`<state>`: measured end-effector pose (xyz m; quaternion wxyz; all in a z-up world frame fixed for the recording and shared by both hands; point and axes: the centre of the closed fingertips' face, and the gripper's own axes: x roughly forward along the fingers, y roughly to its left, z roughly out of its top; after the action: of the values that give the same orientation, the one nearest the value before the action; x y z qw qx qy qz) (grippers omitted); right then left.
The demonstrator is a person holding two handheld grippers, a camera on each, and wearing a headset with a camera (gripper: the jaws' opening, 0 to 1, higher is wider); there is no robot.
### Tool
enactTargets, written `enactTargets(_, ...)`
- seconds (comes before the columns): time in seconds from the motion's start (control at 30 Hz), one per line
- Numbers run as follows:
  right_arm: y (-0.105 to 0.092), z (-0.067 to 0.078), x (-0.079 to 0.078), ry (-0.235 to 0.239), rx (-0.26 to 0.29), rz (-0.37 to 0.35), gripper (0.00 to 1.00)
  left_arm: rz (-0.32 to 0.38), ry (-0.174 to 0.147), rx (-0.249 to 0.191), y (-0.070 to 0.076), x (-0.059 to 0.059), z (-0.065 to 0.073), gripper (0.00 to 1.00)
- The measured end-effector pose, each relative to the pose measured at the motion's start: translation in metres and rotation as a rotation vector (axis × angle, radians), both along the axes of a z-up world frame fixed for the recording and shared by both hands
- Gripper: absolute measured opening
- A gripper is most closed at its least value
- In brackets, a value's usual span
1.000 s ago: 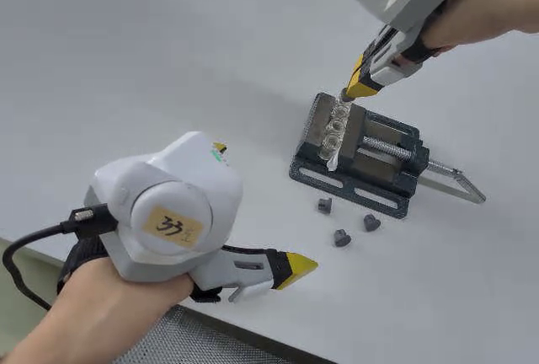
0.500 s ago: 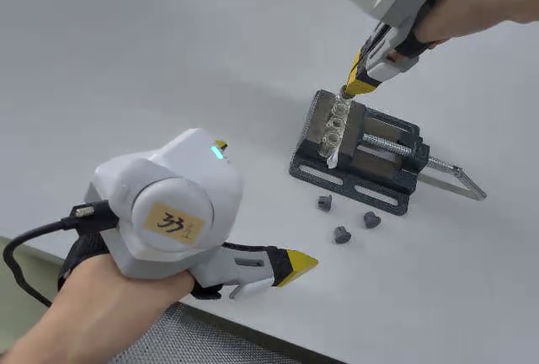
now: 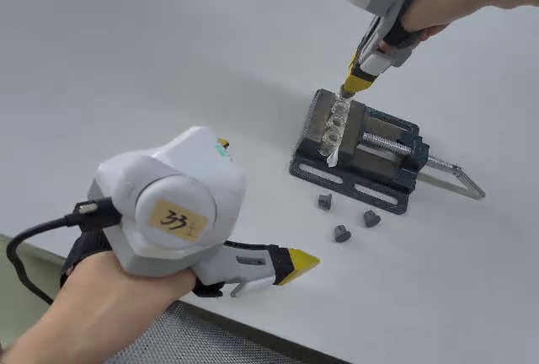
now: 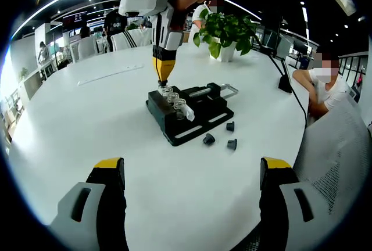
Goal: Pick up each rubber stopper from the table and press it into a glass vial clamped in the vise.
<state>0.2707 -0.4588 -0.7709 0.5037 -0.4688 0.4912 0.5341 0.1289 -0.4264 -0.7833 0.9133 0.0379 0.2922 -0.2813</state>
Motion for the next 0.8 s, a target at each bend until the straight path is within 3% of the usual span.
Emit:
enactTargets(0.17,0.002,-0.003,0.004,0.014,-0.006,-0.02,0.0,-0.004,0.002,0.0,0.0,0.0,-0.001,0.96)
enactTargets(0.33,0.005,-0.007,0.016,0.031,0.025,-0.044,0.0,-0.005,-0.001,-0.001,0.0,0.0,0.0,0.96)
enactTargets(0.6,0.004,-0.004,0.005,0.05,0.072,-0.034,0.0,0.014,-0.014,-0.003,0.005,0.002,0.006,0.96)
enactTargets(0.8,0.0,0.001,-0.003,0.037,0.123,-0.014,0.0,0.015,-0.026,0.003,0.007,0.003,0.012,0.96)
